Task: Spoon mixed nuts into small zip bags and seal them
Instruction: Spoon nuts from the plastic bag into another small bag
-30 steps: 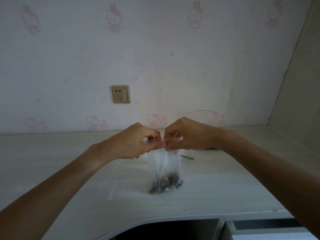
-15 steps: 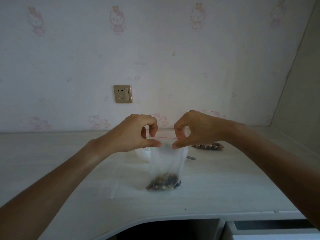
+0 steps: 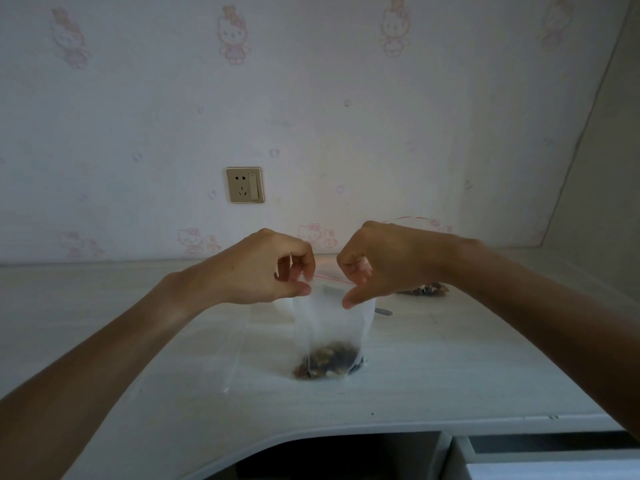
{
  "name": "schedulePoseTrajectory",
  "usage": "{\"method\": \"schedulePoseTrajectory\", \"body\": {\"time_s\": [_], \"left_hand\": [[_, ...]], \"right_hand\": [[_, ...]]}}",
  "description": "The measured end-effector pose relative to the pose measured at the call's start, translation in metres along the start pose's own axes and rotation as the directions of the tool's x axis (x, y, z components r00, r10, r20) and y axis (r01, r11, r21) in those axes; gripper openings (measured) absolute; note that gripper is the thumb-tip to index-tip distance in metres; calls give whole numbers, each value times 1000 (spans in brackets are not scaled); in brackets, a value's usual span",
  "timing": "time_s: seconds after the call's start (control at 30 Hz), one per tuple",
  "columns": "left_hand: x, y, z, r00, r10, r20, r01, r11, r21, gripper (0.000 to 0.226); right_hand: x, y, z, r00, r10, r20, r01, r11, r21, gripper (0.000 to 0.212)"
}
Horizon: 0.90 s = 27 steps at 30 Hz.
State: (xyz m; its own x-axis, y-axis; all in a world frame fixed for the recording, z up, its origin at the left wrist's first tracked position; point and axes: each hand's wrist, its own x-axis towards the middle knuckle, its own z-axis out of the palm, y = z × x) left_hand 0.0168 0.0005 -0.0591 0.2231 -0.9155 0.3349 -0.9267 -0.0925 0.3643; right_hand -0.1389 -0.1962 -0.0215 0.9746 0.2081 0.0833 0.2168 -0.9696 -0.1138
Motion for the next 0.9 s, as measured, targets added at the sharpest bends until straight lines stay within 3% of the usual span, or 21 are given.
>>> {"method": "schedulePoseTrajectory", "body": {"time_s": [0.23,0.53,0.7,0.9], "left_hand": [[-5,-4,1,999,-7,-45,6,999,-32,27],[-9,-8,0,998,-21,-55,18,998,-55,22],[-10,-11,-2,992,-24,-120,14,996,-85,26],[-12,-15,10,990,-70,-126,60,995,-79,30]], "right_hand": [[-6,11,-7,998,-35,-44,27,983,-180,26],[-2,29,-3,999,6,-48,-15,981,-191,12],[-5,29,-3,992,9,-129,-30,987,-159,18],[-8,25,5,983,43,-179,-90,960,-264,28]]}}
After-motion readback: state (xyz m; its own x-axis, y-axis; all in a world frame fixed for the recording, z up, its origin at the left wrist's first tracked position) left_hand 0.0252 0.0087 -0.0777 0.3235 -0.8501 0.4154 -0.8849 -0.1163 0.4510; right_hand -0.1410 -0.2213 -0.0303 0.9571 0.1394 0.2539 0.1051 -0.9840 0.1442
